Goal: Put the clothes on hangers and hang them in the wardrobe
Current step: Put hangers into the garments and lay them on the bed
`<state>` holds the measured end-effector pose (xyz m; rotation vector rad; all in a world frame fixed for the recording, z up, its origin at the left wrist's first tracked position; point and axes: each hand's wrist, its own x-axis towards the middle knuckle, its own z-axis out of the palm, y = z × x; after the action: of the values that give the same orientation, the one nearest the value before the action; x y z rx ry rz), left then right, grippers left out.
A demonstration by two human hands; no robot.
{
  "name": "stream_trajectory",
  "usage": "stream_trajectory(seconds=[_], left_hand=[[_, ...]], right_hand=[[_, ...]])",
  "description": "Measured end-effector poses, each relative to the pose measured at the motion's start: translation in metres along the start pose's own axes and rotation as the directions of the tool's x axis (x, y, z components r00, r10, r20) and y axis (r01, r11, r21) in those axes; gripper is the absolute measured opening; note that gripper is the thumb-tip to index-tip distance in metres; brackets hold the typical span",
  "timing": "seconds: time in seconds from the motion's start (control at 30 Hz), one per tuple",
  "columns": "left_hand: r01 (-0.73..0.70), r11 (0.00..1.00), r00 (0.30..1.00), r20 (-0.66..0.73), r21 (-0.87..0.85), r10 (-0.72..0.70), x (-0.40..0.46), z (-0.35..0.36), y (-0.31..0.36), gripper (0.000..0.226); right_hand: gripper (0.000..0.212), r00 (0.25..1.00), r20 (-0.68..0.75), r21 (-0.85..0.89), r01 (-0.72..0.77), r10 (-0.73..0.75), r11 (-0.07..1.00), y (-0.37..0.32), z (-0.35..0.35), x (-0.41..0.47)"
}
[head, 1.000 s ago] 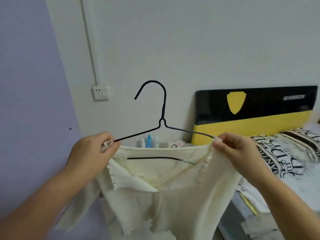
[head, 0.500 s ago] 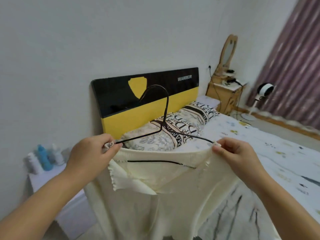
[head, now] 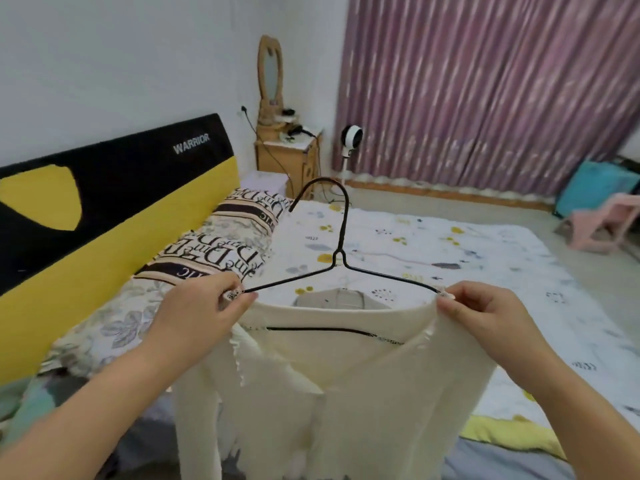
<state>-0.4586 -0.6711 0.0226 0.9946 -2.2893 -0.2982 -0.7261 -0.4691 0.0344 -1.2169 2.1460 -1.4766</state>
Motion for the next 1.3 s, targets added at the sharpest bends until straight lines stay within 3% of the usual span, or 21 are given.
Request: stream_trajectory(seconds=[0.23,0.47,0.8,1.03,1.1,1.2,1.3], left_hand=[[-0.06,0.995,0.984,0.163,-0.085,0.073,0.064,0.058,-0.005,0.024],[-0.014,0.998,0.968,0.249,-0.055,0.027,0.127,0.128,-0.02,0.029],[0.098,0.989,0.927,0.351,0.111,-0.131,0.232,0.288,-0.062,0.027],[0.089,0.967,0.876,0.443,0.24,-0.191,0.279,0.423,-0.109,0.028],[0.109,0.966,0.871,0.445,0.232,-0.206,0.279,0.459,-0.117,0.039],[0.137,0.959,0.823,0.51,0.248,-0.25,0.261,0.51,-0.128,0.061],[0.053,0.934,0.671,0.68,0.353,-0.295,0.233,0.562,-0.136,0.068]], right_hand=[[0.022,0.98,-0.125,-0.023,-0.16,0.156,0.987,0.029,0.001,0.023],[0.023,0.962,-0.113,-0.018,-0.251,0.247,0.968,0.083,0.019,0.095],[0.024,0.937,-0.028,-0.041,-0.348,0.347,0.937,0.217,0.068,0.267],[0.023,0.898,0.036,-0.085,-0.435,0.439,0.896,0.337,0.115,0.366],[0.02,0.885,0.038,-0.119,-0.458,0.465,0.881,0.374,0.131,0.388],[0.018,0.871,0.028,-0.194,-0.477,0.491,0.857,0.426,0.156,0.417],[0.013,0.847,-0.002,-0.38,-0.492,0.532,0.783,0.469,0.182,0.436]])
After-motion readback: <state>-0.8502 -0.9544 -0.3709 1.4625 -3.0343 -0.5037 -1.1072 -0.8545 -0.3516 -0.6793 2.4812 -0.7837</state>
